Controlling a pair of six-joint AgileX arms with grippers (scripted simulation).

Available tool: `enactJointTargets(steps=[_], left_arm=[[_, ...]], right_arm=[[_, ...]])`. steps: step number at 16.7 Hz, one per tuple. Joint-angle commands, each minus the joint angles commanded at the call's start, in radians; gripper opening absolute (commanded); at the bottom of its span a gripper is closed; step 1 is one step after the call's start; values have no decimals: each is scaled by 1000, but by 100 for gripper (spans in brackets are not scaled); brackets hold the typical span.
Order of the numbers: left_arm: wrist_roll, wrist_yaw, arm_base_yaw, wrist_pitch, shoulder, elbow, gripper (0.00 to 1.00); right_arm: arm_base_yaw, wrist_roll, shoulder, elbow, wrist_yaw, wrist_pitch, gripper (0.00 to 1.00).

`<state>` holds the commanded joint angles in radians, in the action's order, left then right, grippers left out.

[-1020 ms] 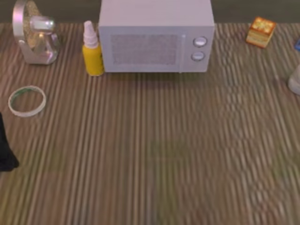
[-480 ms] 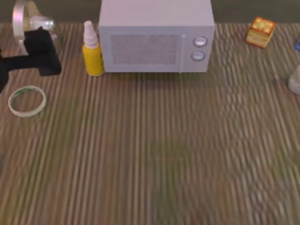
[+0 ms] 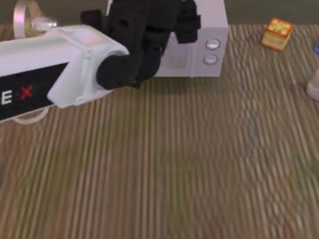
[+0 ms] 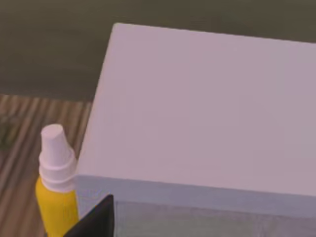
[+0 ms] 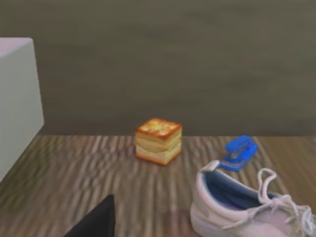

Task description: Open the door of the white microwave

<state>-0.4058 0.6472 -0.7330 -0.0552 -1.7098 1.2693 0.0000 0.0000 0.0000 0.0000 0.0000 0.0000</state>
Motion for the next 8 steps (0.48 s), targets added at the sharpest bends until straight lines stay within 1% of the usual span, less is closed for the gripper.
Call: enactJointTargets(steps=[2,4,6,8], left_arm=[[-30,54,-60,-11,-142,98,100],[-51,95,-107,-23,-246,170,100],[-64,121,-137,-33,-310,215,100],[-69,131,-148,-38,-333,231,100]], right_arm=[[0,0,0,0,0,0,100],[0,0,0,0,0,0,100],[0,0,0,0,0,0,100],[0,0,0,0,0,0,100]])
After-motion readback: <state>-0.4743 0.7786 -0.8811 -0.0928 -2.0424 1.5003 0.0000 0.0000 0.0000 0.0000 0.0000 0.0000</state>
